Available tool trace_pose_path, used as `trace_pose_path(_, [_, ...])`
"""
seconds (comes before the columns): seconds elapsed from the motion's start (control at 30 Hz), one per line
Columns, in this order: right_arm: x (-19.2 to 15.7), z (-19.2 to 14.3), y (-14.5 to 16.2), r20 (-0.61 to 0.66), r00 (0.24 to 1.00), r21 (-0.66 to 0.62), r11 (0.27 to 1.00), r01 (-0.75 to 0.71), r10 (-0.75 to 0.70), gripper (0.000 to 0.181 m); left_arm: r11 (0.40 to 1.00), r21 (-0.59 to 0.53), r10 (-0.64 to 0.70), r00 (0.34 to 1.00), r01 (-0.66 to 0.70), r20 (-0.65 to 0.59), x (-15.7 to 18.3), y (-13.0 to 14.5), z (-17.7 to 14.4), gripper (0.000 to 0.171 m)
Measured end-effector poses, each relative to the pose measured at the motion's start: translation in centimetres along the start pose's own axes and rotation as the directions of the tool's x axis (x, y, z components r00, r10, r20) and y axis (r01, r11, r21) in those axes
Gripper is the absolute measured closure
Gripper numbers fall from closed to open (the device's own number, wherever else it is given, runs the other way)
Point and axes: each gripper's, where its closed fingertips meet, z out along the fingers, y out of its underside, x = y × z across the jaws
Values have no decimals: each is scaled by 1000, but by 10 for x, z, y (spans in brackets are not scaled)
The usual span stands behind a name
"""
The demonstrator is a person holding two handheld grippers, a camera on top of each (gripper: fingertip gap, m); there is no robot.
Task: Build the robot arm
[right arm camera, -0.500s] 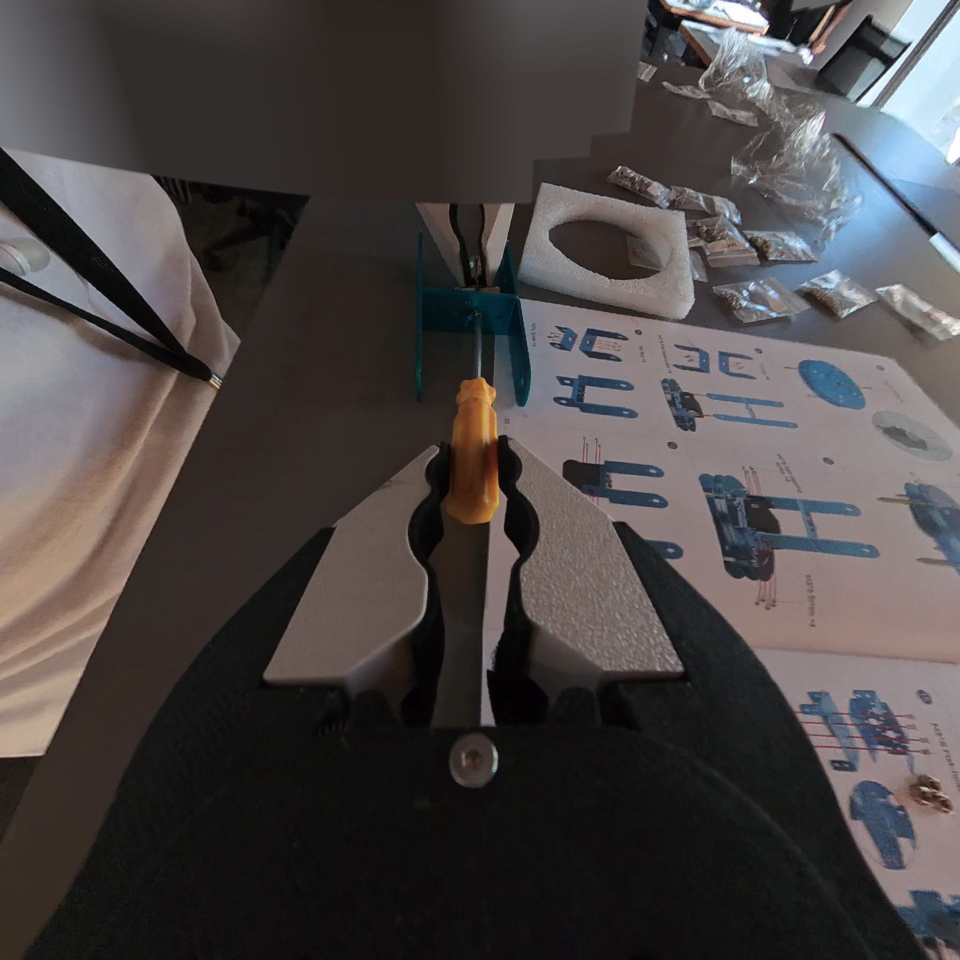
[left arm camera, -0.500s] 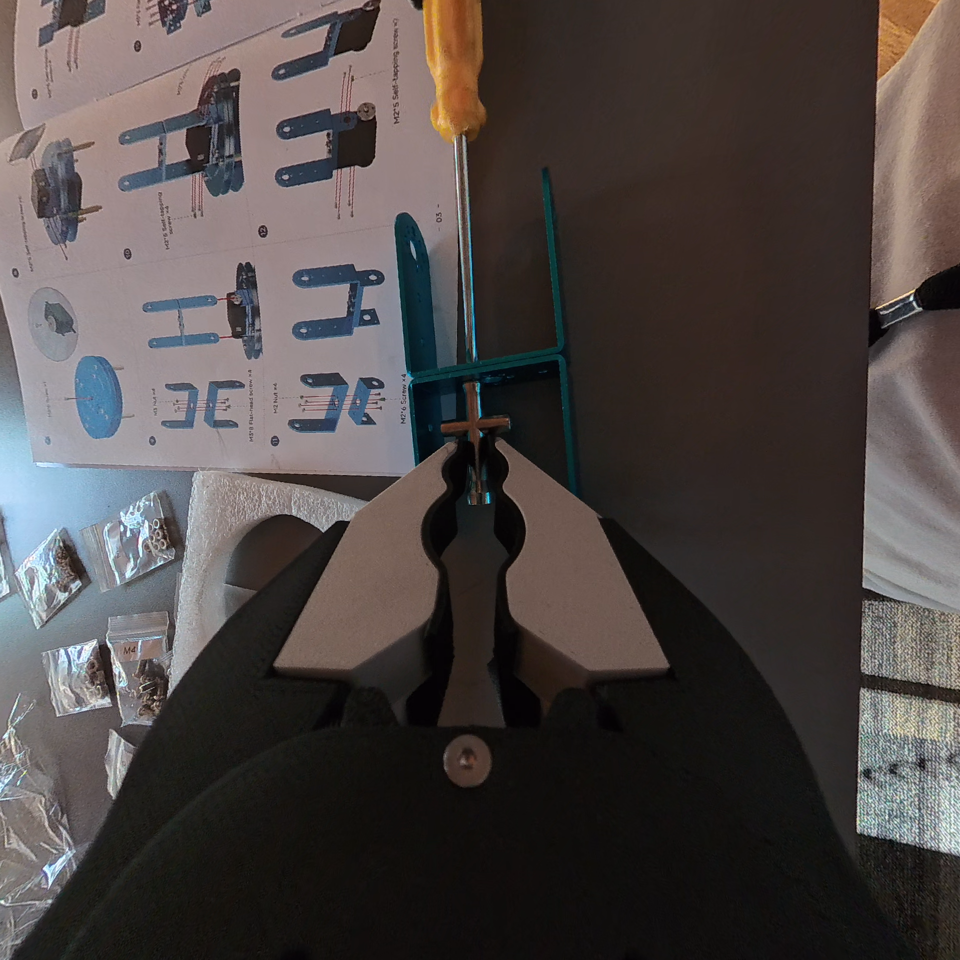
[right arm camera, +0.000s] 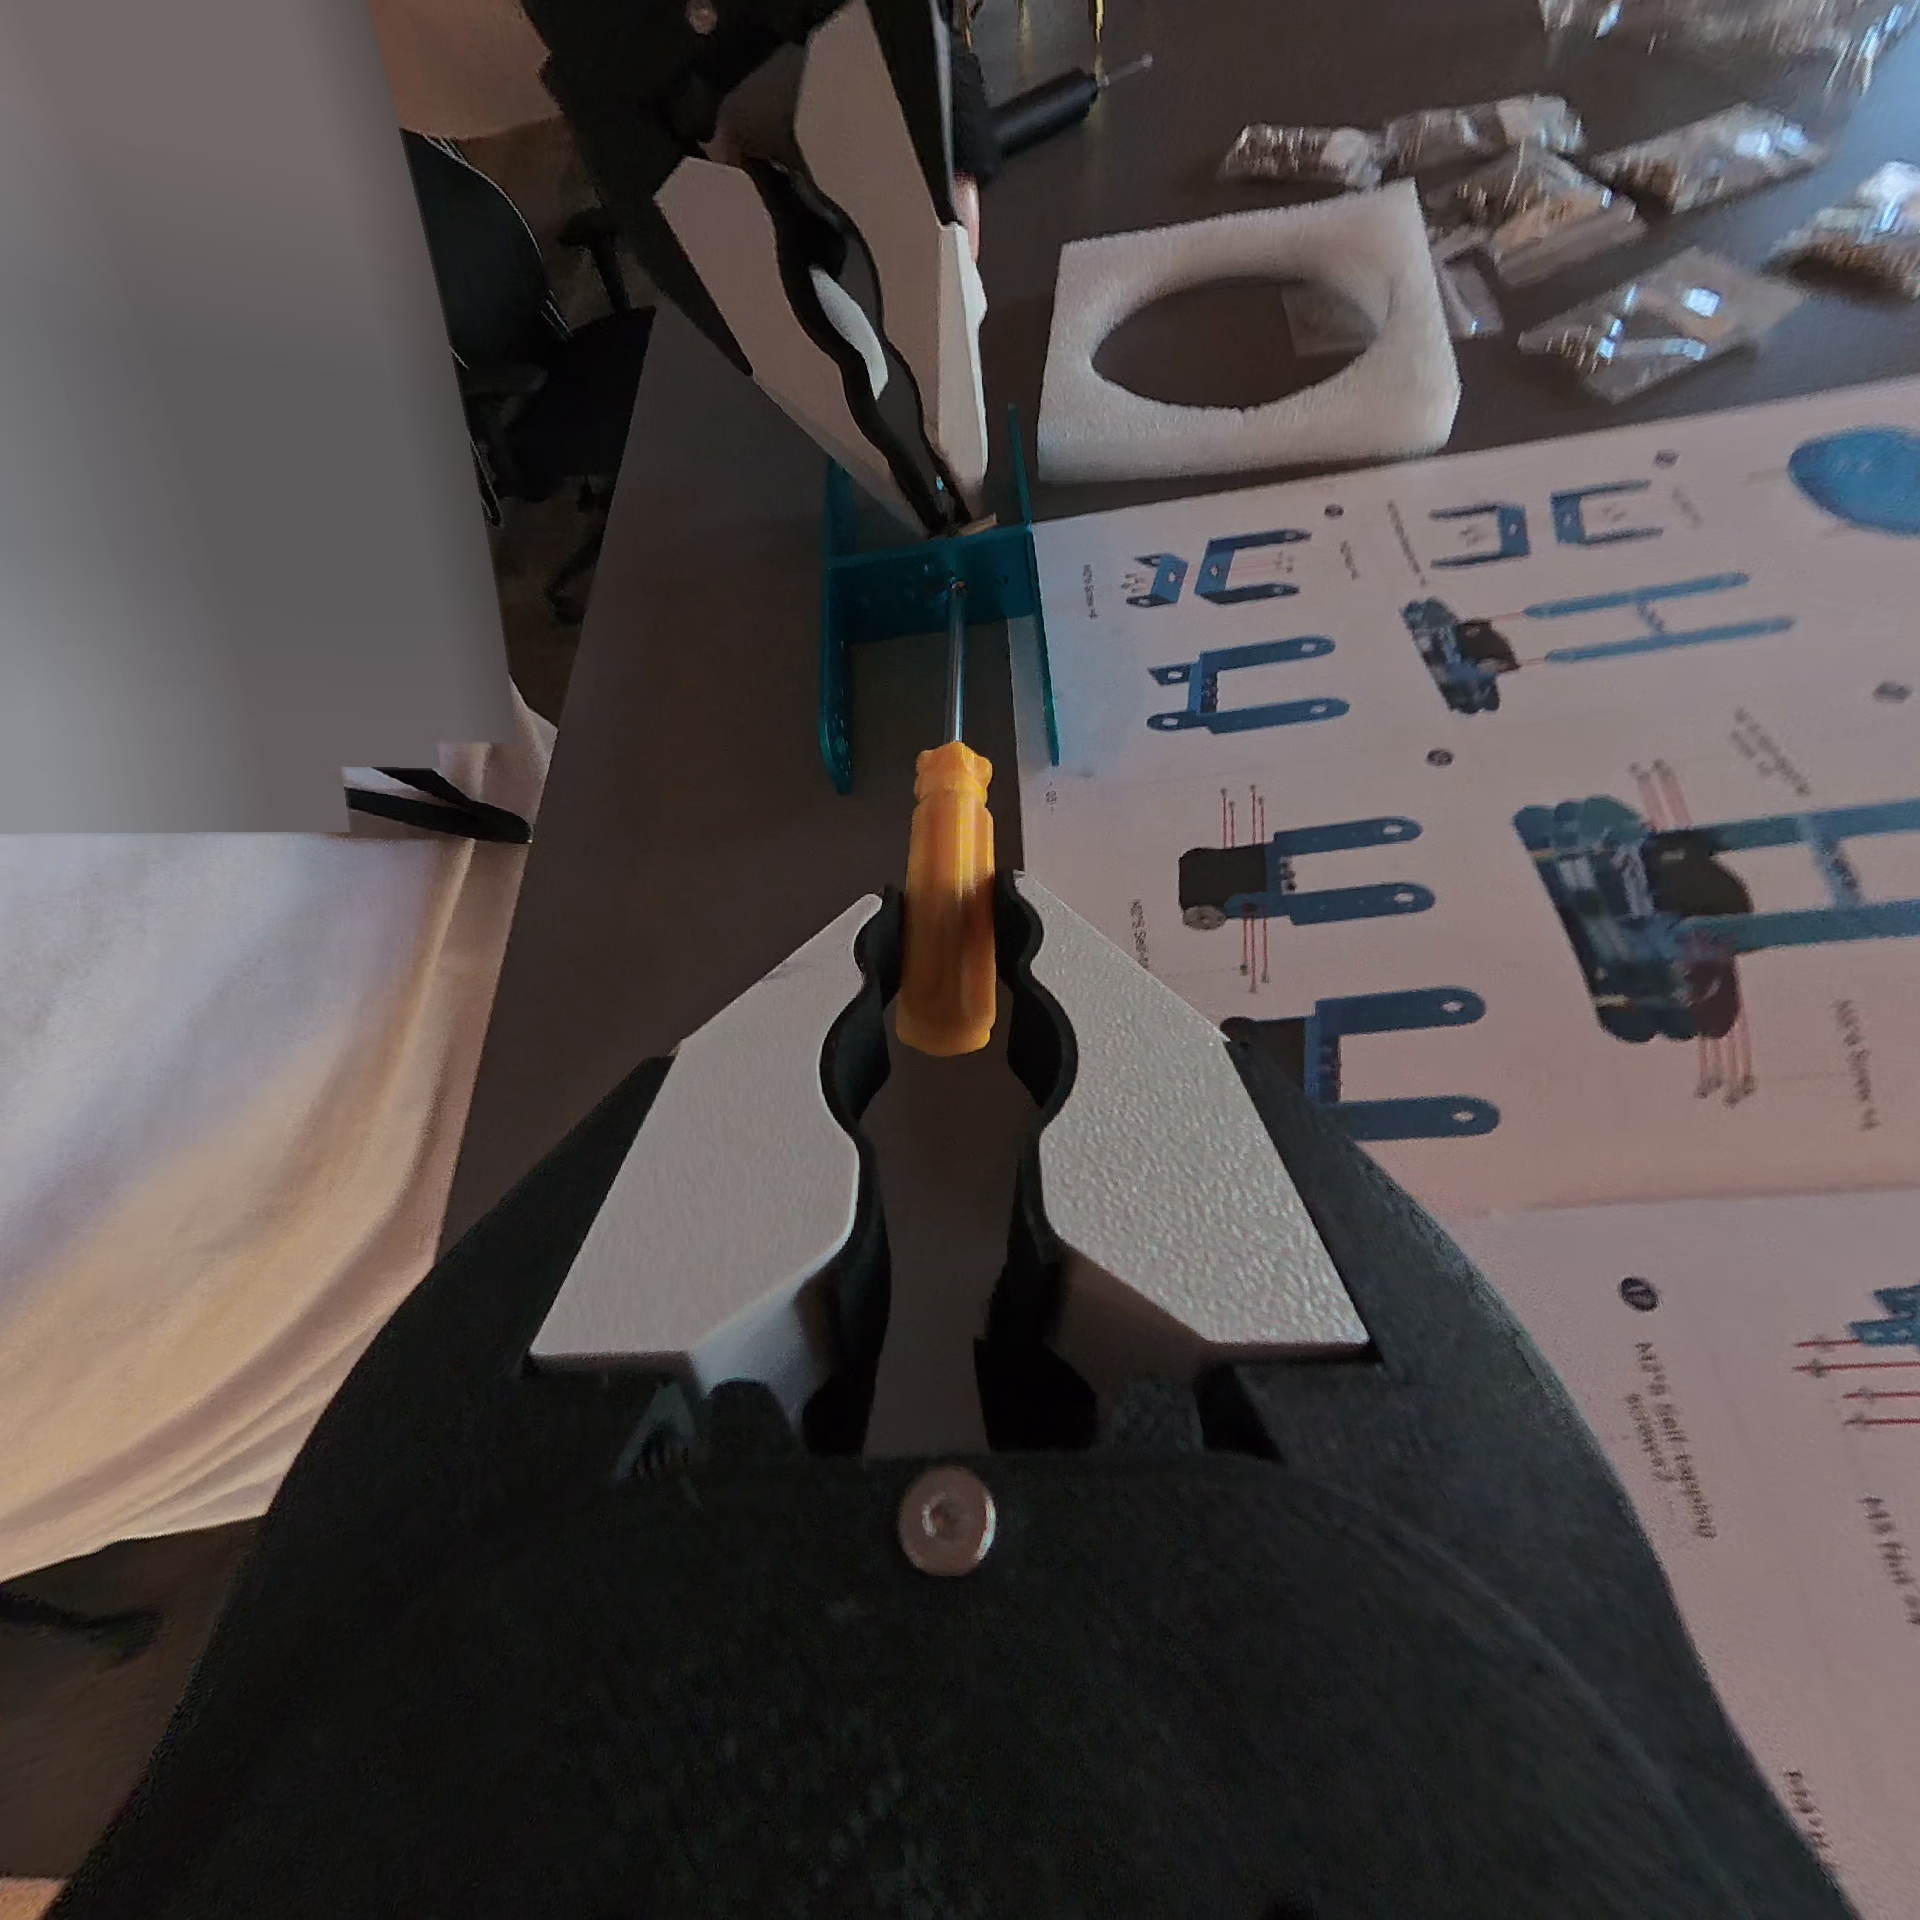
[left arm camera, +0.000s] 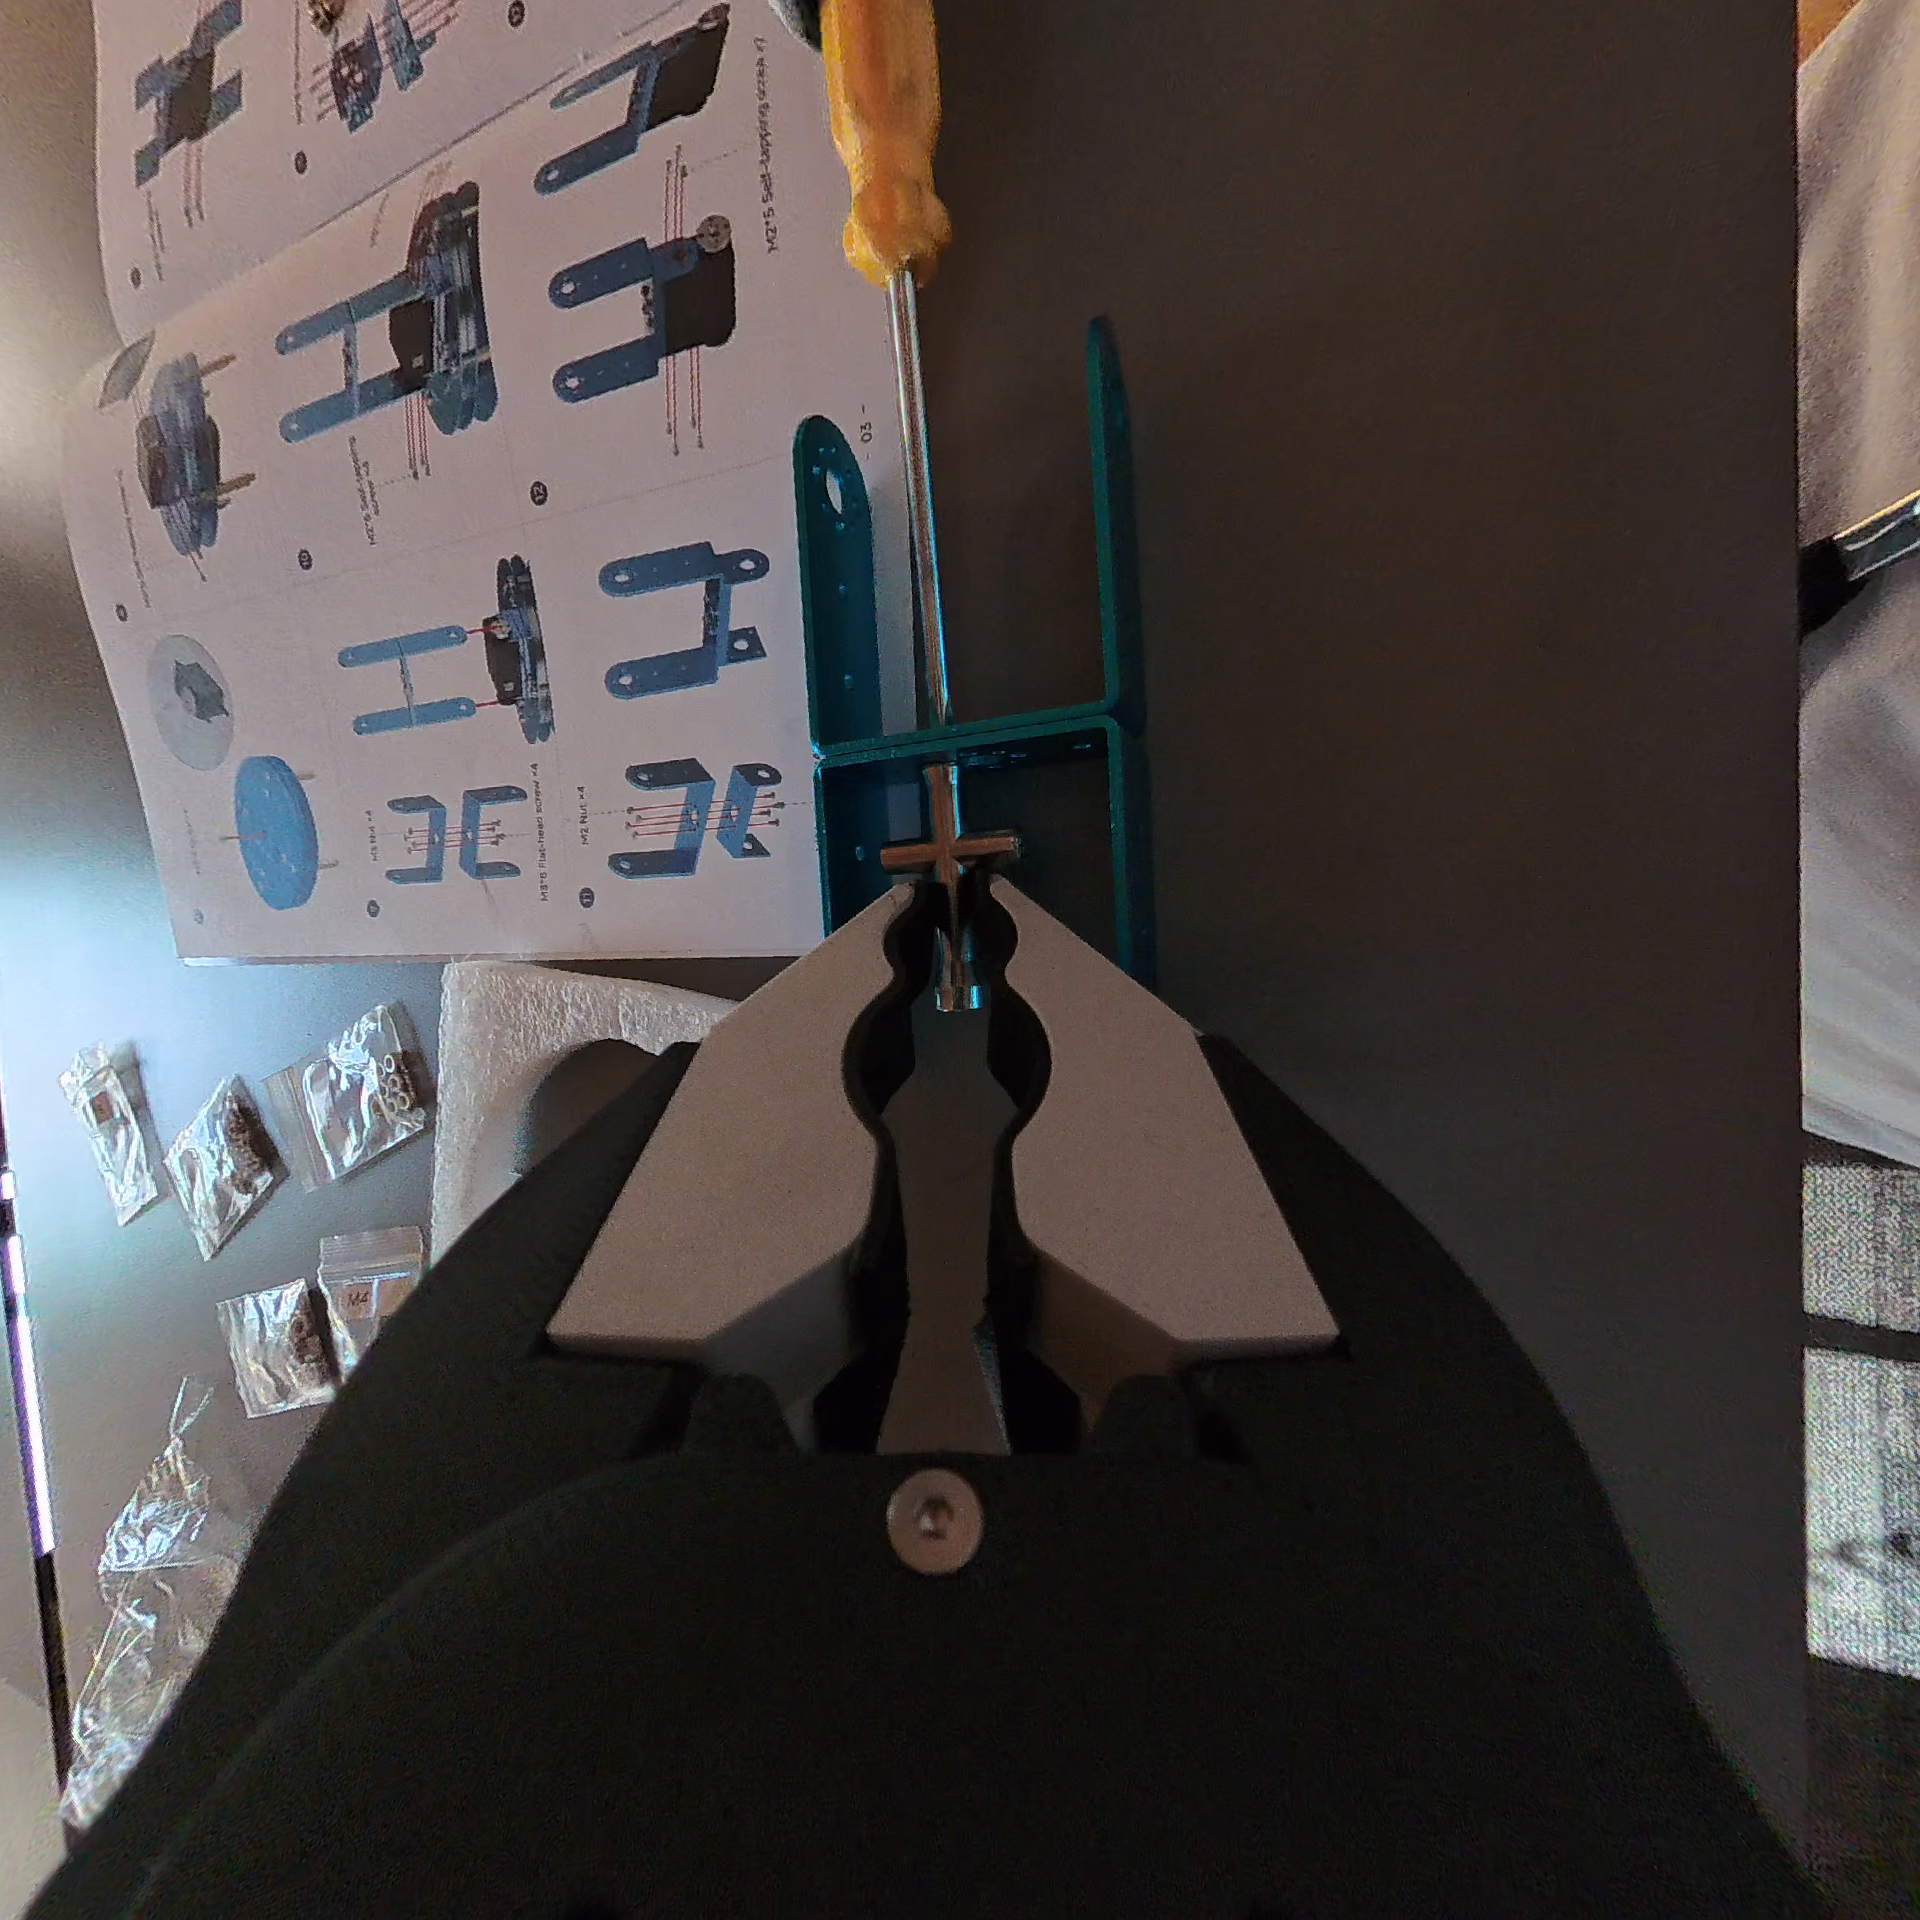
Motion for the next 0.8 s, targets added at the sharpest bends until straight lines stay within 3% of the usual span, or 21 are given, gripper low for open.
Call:
trace_pose_path(0.2, [0,0,2,85,940,-15,943,-331,331,165,998,-4,58,998,-58,38,0,-1,0,166])
trace_pose_path(0.33, [-6,3,9,167,799,-81,816,-573,578,166,996,-17,91,994,-90,55,-1,-1,0,166])
trace_pose_path(0.5, [-16,-1,-8,348,617,-56,672,-738,706,170,995,-13,102,993,-101,59,-1,-1,1,166])
trace_pose_path(0.53, [-14,-1,-7,339,626,-46,677,-735,703,170,994,-15,107,992,-107,63,-1,-1,1,166])
trace_pose_path(0.67, [-6,3,6,193,783,-19,800,-600,592,171,994,-8,108,992,-108,69,-1,-1,1,166])
trace_pose_path(0.8, [-12,7,7,150,863,-13,874,-486,483,171,994,-9,106,992,-106,67,-1,0,0,166])
